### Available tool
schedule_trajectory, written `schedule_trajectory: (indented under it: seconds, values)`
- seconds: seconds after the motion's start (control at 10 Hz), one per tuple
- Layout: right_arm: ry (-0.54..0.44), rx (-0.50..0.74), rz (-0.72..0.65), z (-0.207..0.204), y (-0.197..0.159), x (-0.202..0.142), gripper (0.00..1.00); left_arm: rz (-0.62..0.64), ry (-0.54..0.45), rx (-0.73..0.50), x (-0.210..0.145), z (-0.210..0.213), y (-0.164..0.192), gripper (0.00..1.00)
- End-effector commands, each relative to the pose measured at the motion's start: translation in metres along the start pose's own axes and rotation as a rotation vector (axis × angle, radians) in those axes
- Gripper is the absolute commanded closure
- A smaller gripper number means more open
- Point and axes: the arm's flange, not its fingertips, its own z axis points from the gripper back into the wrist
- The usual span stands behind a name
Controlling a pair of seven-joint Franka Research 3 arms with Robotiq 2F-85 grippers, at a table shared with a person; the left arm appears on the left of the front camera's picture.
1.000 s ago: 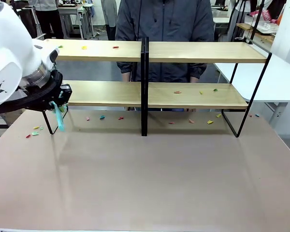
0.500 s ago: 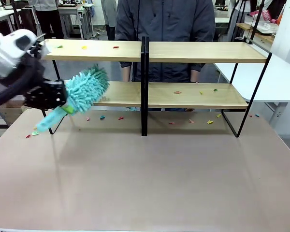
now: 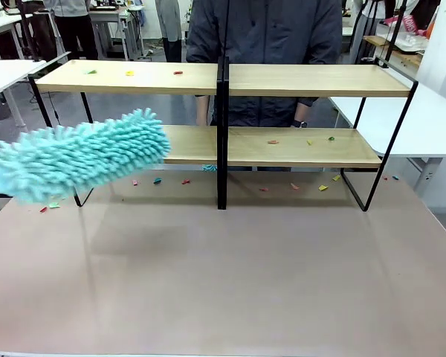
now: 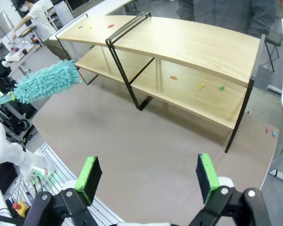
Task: Clean the shelves.
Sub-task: Clean a randomly selected level of the Shelf with the Duster.
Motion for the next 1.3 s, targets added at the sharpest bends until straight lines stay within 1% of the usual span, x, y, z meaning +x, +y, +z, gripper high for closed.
schedule_trajectory:
  seconds: [0.0,0.1,0.2,0.3,0.4,0.5,0.6,0.7,0.8,0.9,1.0,1.2]
  values:
    - [-0.005,0.013,0.003,0.000,0.000,0.000,0.00,-0.094,-0.078,-0.069,-0.024,0.033,0.003,0.87]
    - [-0.005,0.013,0.003,0.000,0.000,0.000,0.00,-0.175,-0.141,-0.140,-0.043,0.048,0.002,0.87]
    - [-0.005,0.013,0.003,0.000,0.000,0.000,0.00,-0.237,-0.236,-0.231,-0.060,0.063,0.001,0.87]
    - [-0.005,0.013,0.003,0.000,0.000,0.000,0.00,-0.233,-0.338,-0.252,-0.075,0.083,0.002,0.87]
    - [-0.005,0.013,0.003,0.000,0.000,0.000,0.00,-0.226,-0.409,-0.267,-0.083,0.099,0.004,0.87]
    - [-0.005,0.013,0.003,0.000,0.000,0.000,0.00,-0.253,-0.466,-0.302,-0.093,0.119,0.009,0.87]
    - [-0.005,0.013,0.003,0.000,0.000,0.000,0.00,-0.246,-0.500,-0.322,-0.100,0.138,0.014,0.87]
    - [-0.005,0.013,0.003,0.000,0.000,0.000,0.00,-0.210,-0.533,-0.299,-0.106,0.156,0.021,0.87]
    - [-0.005,0.013,0.003,0.000,0.000,0.000,0.00,-0.167,-0.526,-0.309,-0.105,0.166,0.026,0.87]
    - [-0.005,0.013,0.003,0.000,0.000,0.000,0.00,-0.067,-0.522,-0.325,-0.094,0.165,0.035,0.87]
    - [-0.005,0.013,0.003,0.000,0.000,0.000,0.00,-0.175,-0.531,-0.291,-0.113,0.154,0.020,0.87]
    - [-0.005,0.013,0.003,0.000,0.000,0.000,0.00,-0.175,-0.531,-0.291,-0.113,0.154,0.020,0.87]
